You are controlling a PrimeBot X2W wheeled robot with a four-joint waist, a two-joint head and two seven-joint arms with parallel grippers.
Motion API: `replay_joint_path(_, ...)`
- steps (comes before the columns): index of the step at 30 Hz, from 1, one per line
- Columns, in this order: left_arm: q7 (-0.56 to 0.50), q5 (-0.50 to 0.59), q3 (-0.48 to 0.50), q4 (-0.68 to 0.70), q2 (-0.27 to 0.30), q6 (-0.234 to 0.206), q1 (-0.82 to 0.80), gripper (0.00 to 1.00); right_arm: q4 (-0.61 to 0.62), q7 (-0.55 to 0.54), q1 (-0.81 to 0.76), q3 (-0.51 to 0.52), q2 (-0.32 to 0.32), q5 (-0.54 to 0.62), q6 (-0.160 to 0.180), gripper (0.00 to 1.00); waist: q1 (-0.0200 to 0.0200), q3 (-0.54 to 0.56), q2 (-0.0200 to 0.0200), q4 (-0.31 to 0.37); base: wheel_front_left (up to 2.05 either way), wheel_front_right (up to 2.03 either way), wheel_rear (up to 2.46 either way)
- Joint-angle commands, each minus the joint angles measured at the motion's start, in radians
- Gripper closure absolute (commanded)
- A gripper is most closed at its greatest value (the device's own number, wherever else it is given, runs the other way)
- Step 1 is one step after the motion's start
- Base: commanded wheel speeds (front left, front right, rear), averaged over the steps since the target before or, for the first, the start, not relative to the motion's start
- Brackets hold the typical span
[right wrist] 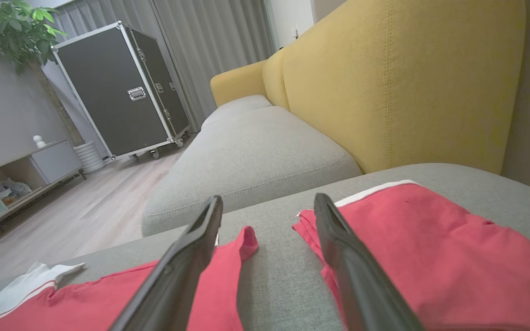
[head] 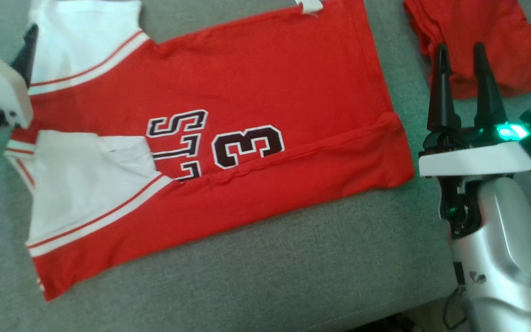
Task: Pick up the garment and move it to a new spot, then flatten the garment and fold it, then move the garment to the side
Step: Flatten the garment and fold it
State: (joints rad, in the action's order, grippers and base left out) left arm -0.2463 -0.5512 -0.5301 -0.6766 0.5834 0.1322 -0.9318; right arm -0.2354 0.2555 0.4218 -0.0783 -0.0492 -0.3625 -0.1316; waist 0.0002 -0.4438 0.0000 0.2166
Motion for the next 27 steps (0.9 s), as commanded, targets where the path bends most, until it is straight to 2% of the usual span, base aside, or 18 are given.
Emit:
replay_joint_path(1,-0.006,-0.012,0.026,0.014,0.058,-0.002,-0.056,0.00,0.040,0.006,0.016,-0.020,-0.001,-0.010,0.001,0.00,-0.0002,-0.029,0.0000,0.022,0.00,0.00,0.00)
replay_joint_path(11,-0.001,-0.086,-0.059,-0.133,0.076,-0.002,-0.193,0.00,0.094,0.006,0.022,-0.033,-0.001,-0.032,0.001,0.00,-0.0002,-0.099,0.0000,0.068,0.00,0.00,0.00)
replay_joint_path(21,-0.069,-0.162,-0.122,-0.256,0.072,-0.002,-0.231,0.00,0.127,0.006,0.018,-0.005,-0.001,-0.028,0.001,0.00,-0.0002,-0.111,0.0000,0.085,0.00,0.00,0.00)
replay_joint_path(22,-0.083,-0.176,-0.129,-0.262,0.069,-0.002,-0.229,0.15,0.129,0.006,0.018,-0.002,-0.001,-0.026,0.001,0.00,-0.0002,-0.110,0.0000,0.084,0.00,0.00,0.00)
replay_joint_path(23,-0.094,-0.188,-0.137,-0.264,0.067,-0.002,-0.227,0.65,0.130,0.006,0.017,0.002,-0.001,-0.024,0.001,0.00,-0.0002,-0.108,0.0000,0.082,0.00,0.00,0.00)
replay_joint_path(24,-0.098,-0.199,-0.144,-0.262,0.066,-0.002,-0.226,1.00,0.132,0.006,0.015,0.007,-0.001,-0.021,0.001,0.00,-0.0002,-0.106,0.0000,0.078,0.00,0.00,0.00)
replay_joint_path(27,-0.071,-0.226,-0.158,-0.254,0.063,-0.002,-0.222,1.00,0.133,0.006,0.014,0.021,-0.001,-0.002,0.001,0.00,-0.0002,-0.093,0.0000,0.061,0.00,0.00,0.00)
